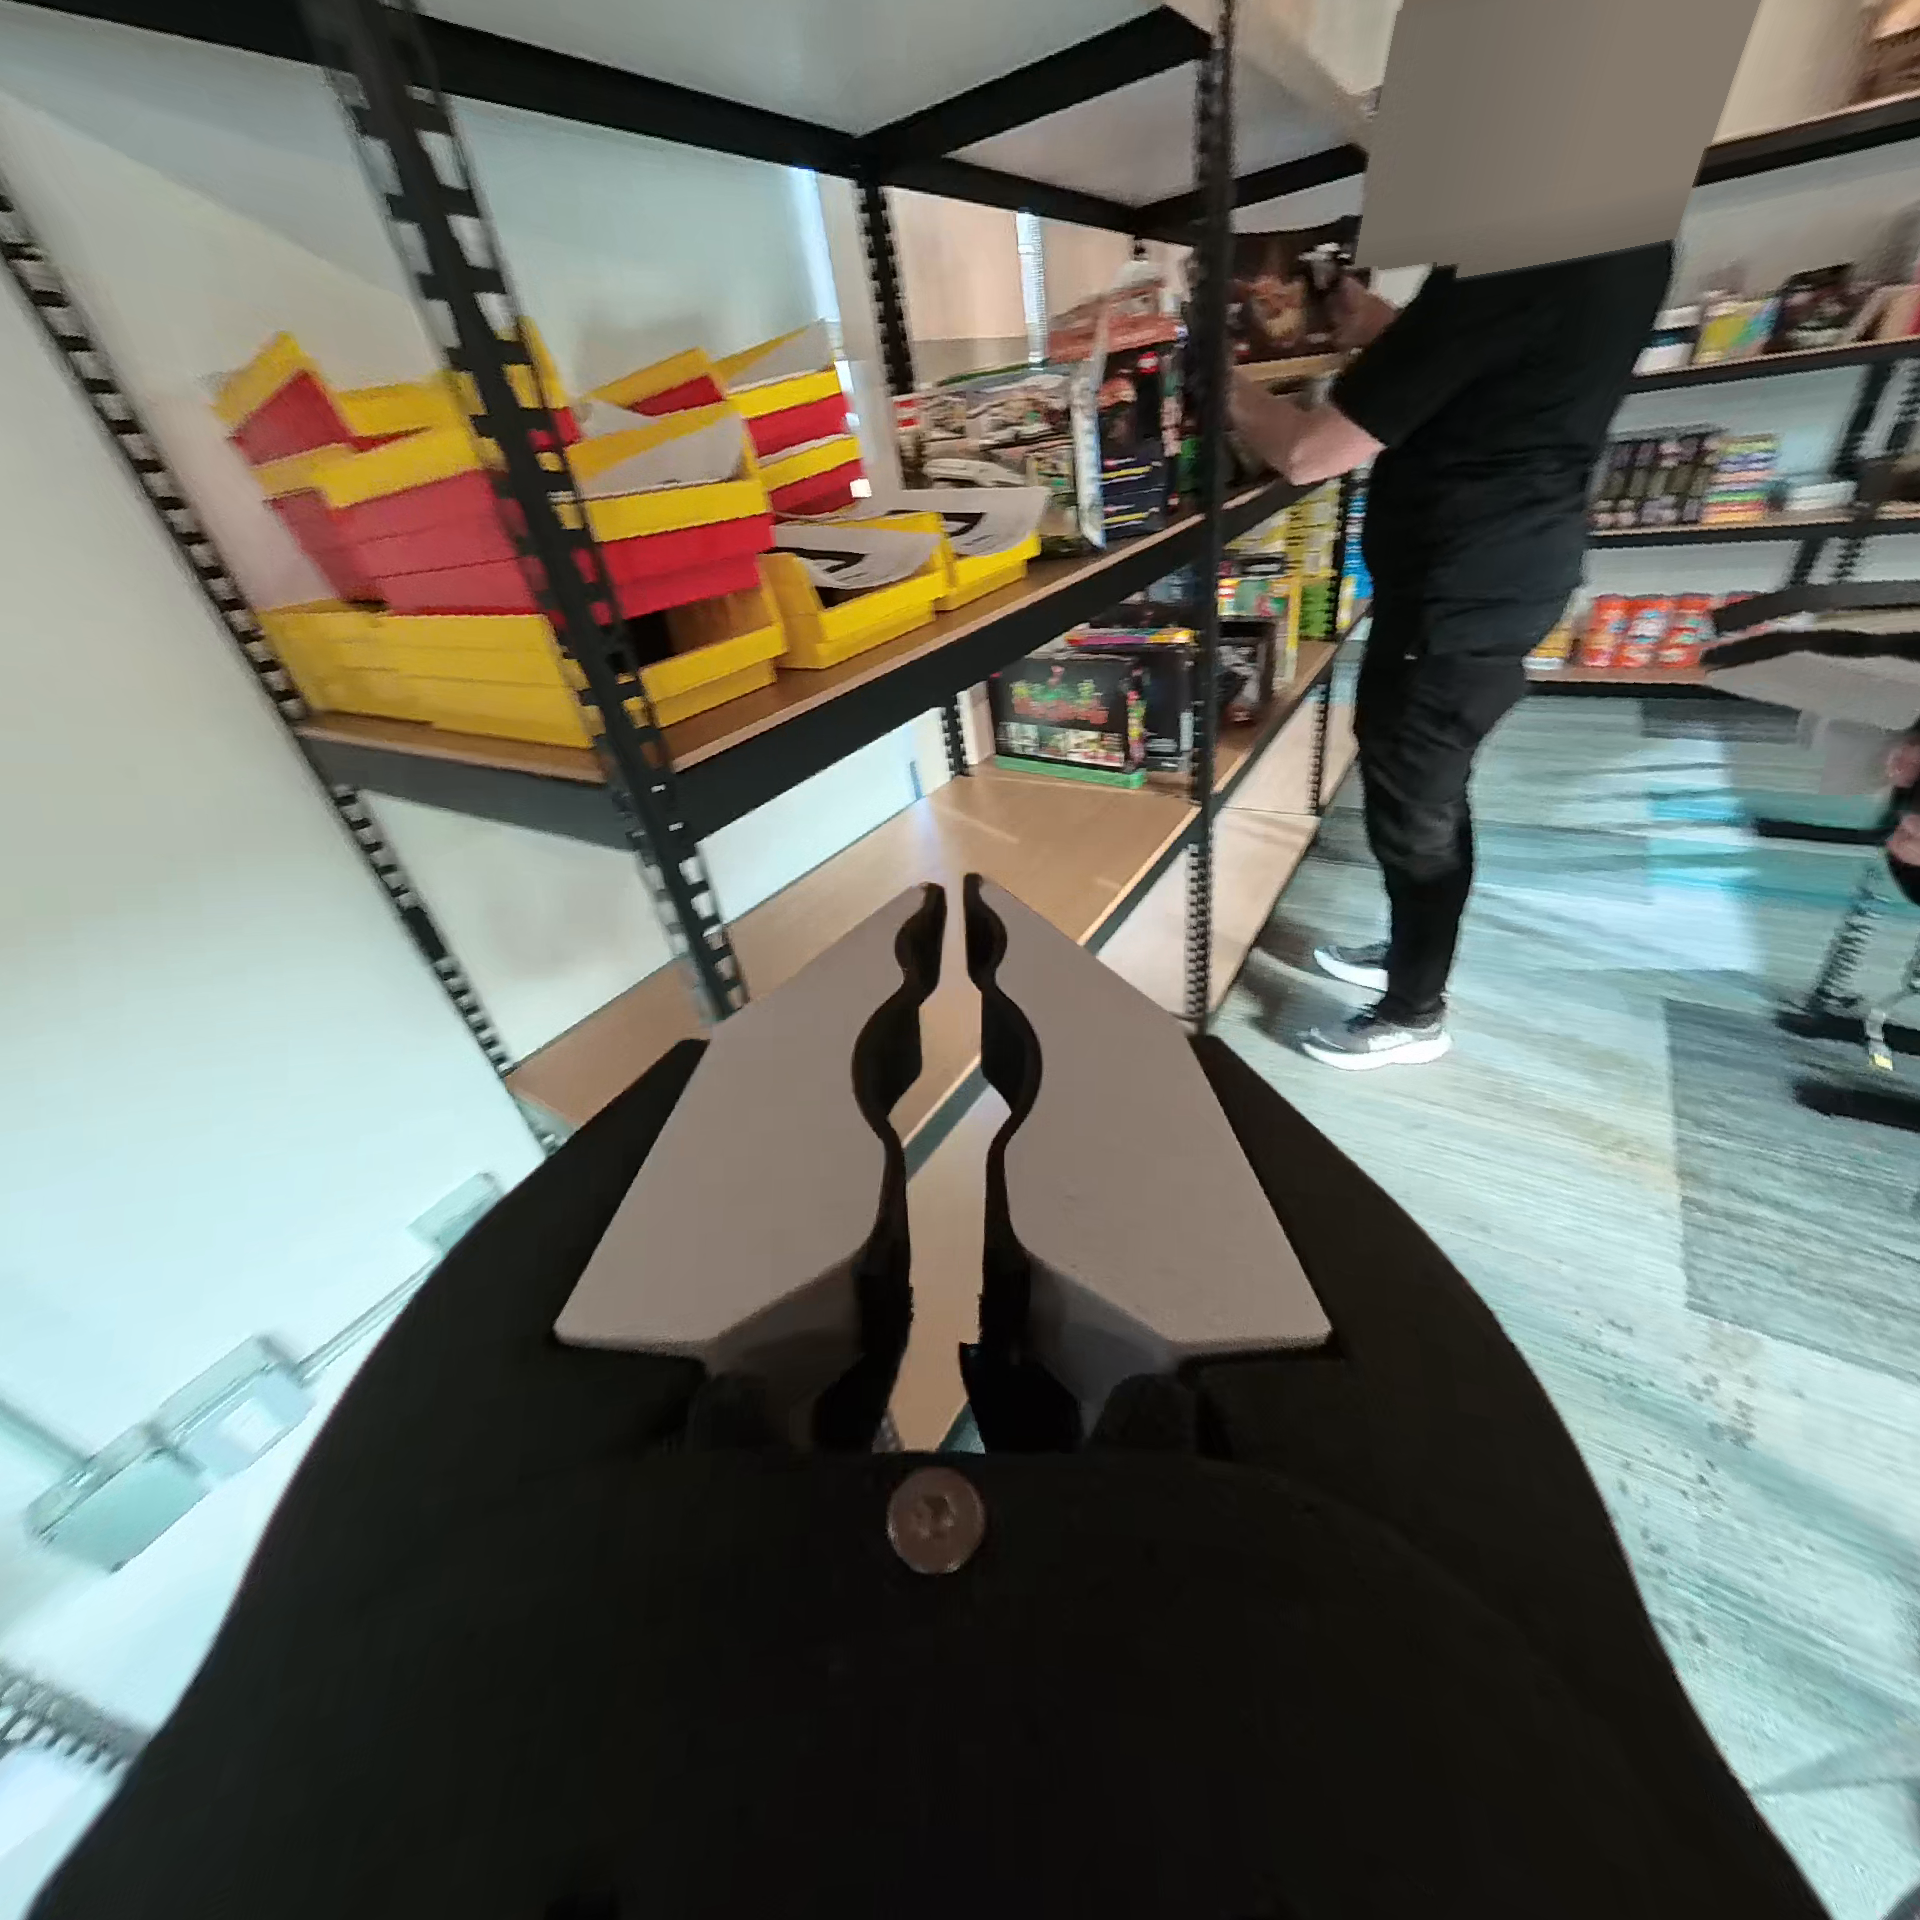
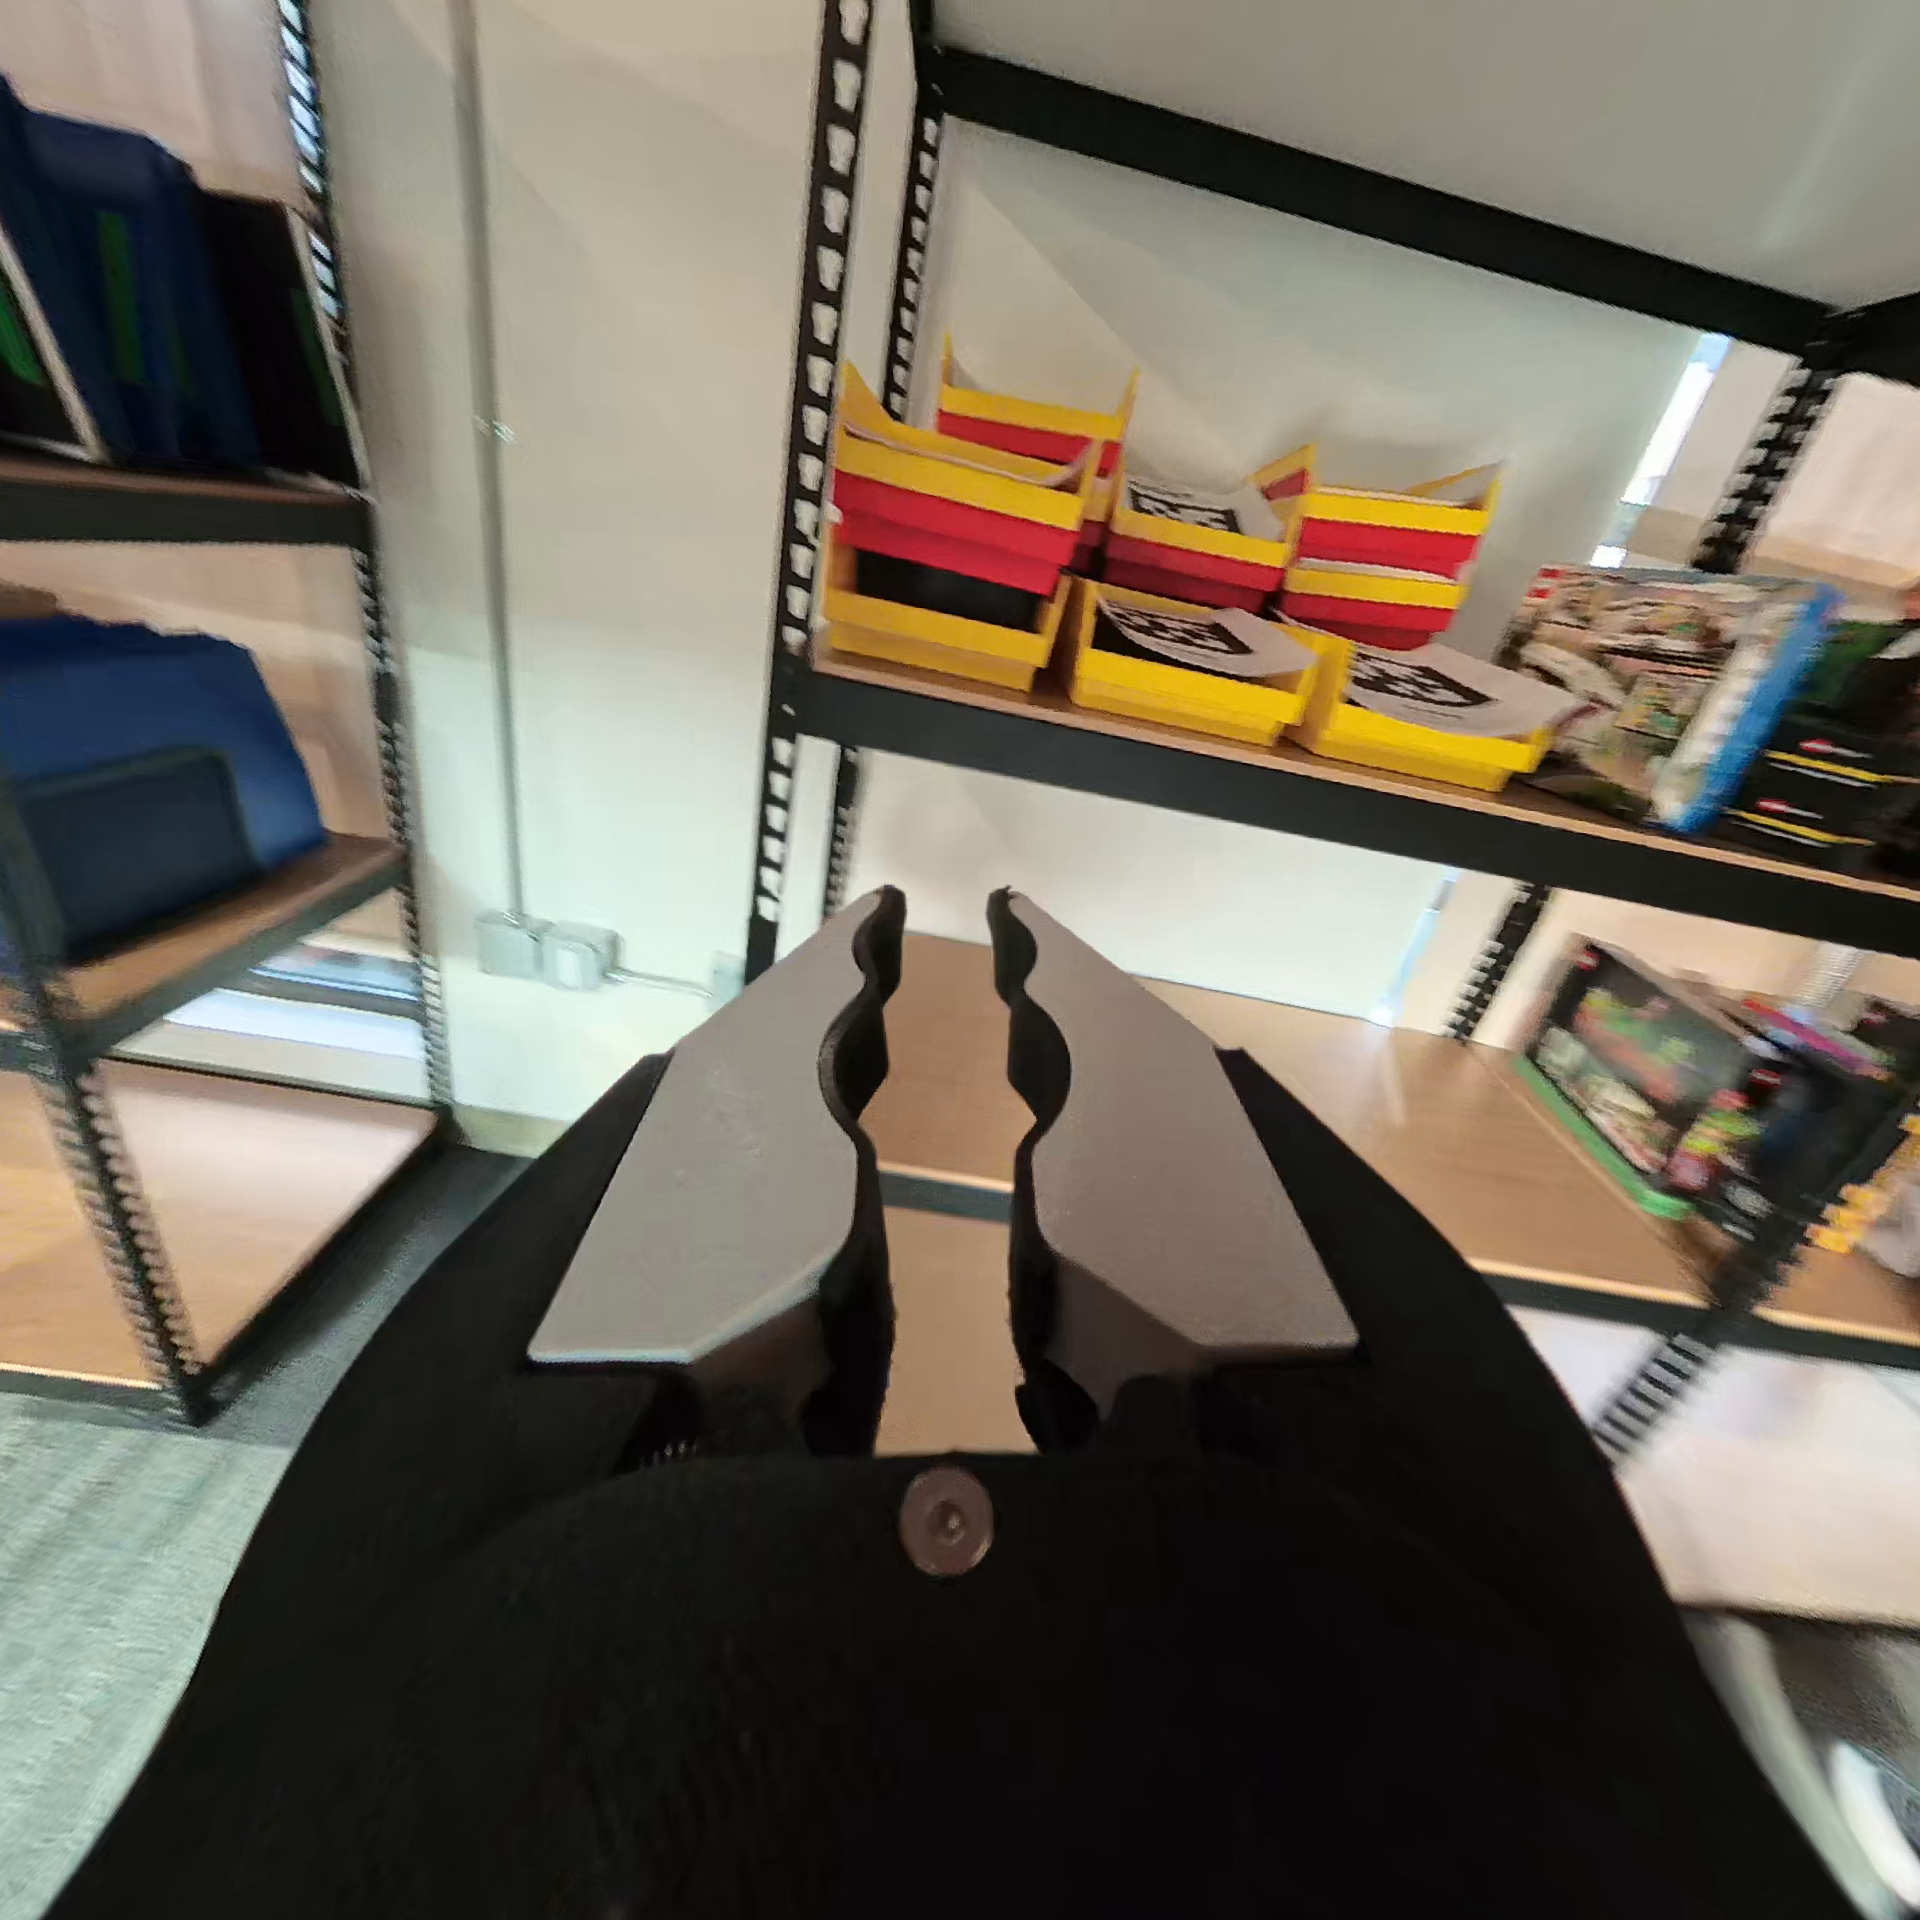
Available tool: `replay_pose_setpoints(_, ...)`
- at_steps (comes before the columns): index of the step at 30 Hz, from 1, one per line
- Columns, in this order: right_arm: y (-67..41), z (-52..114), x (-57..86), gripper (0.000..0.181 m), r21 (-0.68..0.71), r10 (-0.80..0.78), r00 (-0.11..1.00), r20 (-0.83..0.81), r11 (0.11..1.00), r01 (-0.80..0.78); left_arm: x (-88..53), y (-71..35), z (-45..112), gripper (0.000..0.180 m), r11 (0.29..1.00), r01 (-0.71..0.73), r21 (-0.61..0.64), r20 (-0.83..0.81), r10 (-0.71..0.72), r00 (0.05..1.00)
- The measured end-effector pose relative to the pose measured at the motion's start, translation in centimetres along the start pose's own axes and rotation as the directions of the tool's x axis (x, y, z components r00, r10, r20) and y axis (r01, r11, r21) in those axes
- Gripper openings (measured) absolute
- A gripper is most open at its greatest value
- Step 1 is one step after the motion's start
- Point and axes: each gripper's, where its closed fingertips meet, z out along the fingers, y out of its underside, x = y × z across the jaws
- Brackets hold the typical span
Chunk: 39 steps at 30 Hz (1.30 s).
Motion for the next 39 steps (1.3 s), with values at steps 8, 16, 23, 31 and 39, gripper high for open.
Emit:
replay_pose_setpoints(8,-4.2,13.8,-14.6,0.004,0.151,0.004,0.937,0.35,0.987,-0.06,-8.4,2.9,-15.0,0.029,0.997,0.058,-0.051,0.36,-0.036,0.932)
replay_pose_setpoints(16,-3.1,24.6,-37.7,0.004,0.128,0.041,0.811,0.584,0.981,-0.142,-17.3,9.3,-31.1,0.023,0.983,0.142,-0.113,0.538,-0.06,0.841)
replay_pose_setpoints(23,-9.5,28.3,-61.8,0.011,-0.151,0.322,0.223,0.92,0.816,-0.558,-25.9,6.7,-48.5,0.031,0.953,0.244,0.18,0.66,-0.301,0.688)
replay_pose_setpoints(31,-20.6,30.1,-76.9,0.009,-0.241,0.18,-0.16,0.97,0.743,-0.624,-29.8,5.1,-64.5,0.025,0.998,0.046,-0.05,0.882,0.022,0.471)
replay_pose_setpoints(39,-12.8,32.3,-95.9,0.034,0.141,-0.131,0.104,0.986,0.986,-0.089,-35.5,15.7,-71.1,0.0,0.89,0.25,-0.381,0.892,0.283,0.352)
